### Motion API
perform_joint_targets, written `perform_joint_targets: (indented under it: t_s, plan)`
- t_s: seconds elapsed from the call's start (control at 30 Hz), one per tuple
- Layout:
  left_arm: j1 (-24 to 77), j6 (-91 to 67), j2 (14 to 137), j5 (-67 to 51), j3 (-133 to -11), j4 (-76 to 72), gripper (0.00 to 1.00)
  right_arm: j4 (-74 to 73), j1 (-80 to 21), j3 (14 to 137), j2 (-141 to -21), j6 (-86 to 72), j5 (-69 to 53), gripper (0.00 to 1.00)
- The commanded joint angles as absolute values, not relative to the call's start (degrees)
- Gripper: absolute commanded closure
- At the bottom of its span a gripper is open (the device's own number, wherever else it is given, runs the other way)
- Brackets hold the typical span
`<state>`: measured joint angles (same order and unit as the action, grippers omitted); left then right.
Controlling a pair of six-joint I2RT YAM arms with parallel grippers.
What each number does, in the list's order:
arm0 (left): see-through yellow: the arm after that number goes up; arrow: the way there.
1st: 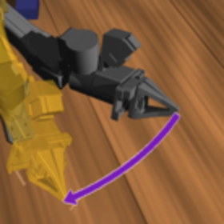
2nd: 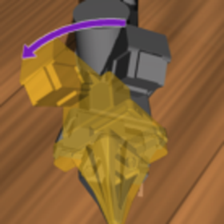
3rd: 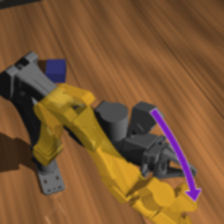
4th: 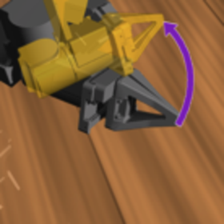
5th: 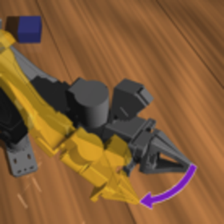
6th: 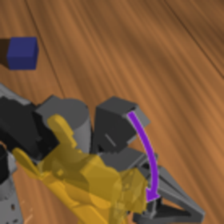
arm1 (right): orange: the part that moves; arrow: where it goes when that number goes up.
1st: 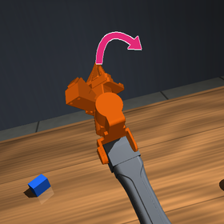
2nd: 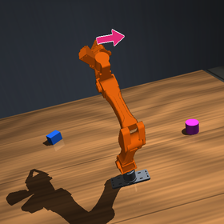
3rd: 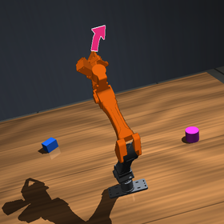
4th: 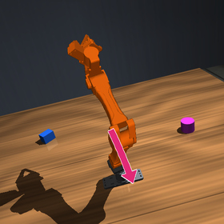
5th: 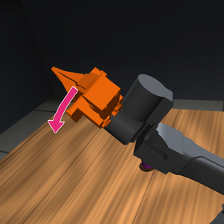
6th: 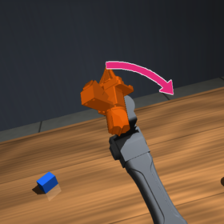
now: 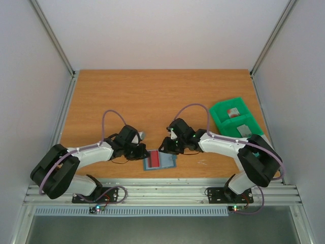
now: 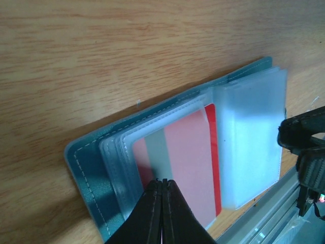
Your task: Take the credit cards out of the card holder
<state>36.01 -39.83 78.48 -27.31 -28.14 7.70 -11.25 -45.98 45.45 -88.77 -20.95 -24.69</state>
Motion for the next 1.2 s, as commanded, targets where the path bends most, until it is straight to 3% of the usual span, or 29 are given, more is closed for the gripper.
perform_joint_targets:
  t_s: [0.0, 0.27, 0.6, 1.17]
  plan:
    - [35.8, -39.1, 80.2, -27.6, -27.2, 3.8, 0.98, -5.0, -46.4, 46.9, -92.2, -21.8, -29.1, 0.76]
    - [35.9, -40.2, 82.5, -27.8, -26.8, 1.6, 1.00, -3.4, -46.4, 45.6, -96.2, -20.8, -29.0, 0.83]
    - [35.8, -41.1, 80.8, -26.3, -25.5, 2.4, 1.00, -7.3, -46.3, 44.1, -95.3, -20.7, -24.4, 0.83]
    - [35.9, -43.5, 76.3, -26.5, -21.1, 1.0, 0.99, -0.2, -45.8, 41.9, -97.5, -20.7, -30.1, 0.86]
